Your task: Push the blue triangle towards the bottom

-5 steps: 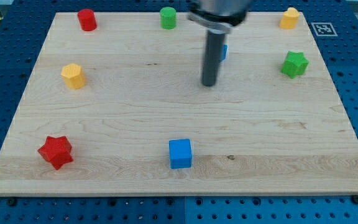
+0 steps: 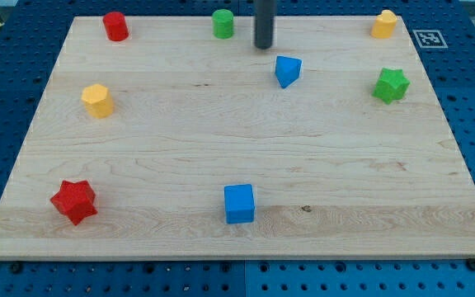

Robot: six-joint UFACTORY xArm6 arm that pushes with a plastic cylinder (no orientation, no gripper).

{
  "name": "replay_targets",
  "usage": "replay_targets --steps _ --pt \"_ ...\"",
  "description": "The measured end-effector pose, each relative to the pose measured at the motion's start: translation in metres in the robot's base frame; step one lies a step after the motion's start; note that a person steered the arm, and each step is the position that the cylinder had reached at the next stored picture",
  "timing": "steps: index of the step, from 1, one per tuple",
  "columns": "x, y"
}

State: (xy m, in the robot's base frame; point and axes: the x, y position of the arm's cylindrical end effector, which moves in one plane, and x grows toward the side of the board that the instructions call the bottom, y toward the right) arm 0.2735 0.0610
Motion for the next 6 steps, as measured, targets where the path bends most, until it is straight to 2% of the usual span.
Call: replay_targets --steps 1,3,5,6 --pt "0.029 0.024" --pt "0.068 0.024" --pt "0.109 -0.015" --pt "0.134 -0.016"
